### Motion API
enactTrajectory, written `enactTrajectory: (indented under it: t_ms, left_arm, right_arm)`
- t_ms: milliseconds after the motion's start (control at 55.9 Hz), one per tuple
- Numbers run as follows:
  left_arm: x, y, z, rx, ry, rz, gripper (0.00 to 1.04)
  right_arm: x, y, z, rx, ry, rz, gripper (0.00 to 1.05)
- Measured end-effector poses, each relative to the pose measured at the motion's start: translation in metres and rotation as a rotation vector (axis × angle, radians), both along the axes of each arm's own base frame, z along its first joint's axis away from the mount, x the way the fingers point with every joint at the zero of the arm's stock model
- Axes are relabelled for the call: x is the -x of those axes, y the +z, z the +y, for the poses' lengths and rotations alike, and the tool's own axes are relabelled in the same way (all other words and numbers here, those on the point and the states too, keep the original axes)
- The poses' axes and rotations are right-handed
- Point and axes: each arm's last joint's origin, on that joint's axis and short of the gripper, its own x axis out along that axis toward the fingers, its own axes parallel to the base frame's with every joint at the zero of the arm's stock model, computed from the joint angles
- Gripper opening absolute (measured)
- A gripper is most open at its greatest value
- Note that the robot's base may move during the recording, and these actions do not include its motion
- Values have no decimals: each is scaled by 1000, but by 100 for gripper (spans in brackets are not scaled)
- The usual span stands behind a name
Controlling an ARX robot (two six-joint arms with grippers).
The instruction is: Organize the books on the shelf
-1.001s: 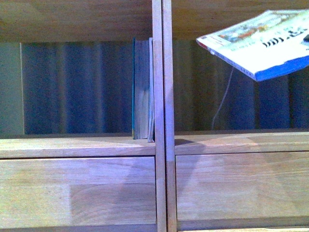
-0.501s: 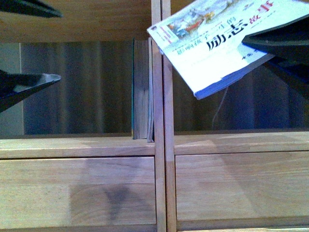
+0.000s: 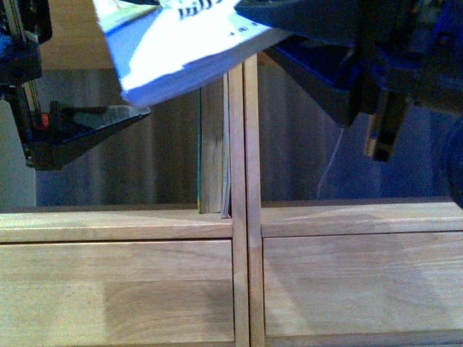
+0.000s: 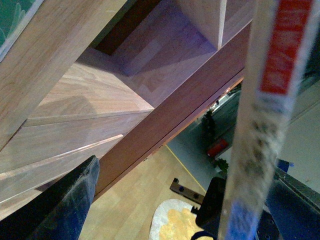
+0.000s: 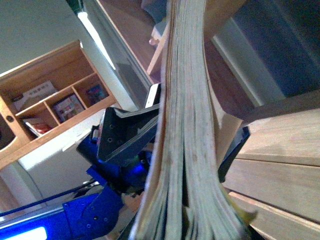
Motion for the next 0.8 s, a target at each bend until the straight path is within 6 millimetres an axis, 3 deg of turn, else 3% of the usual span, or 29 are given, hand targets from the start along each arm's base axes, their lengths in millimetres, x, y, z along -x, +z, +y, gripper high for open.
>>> enactTrajectory:
  t_ms: [143, 375, 518, 805]
  left_arm:
    - [3, 4, 0, 2, 3, -32, 96]
    - [13, 12, 1, 3, 5, -93, 67]
    - [14, 10, 3, 13, 23, -112, 42]
    - [21, 2, 14, 9, 60, -106, 8]
  right_arm:
    - [7, 0, 13, -5, 49, 11, 7]
    - [11, -1, 20, -2, 73, 21, 7]
    - [11, -2, 20, 17, 77, 24, 31]
    - [6, -7, 7, -3, 51, 70, 68]
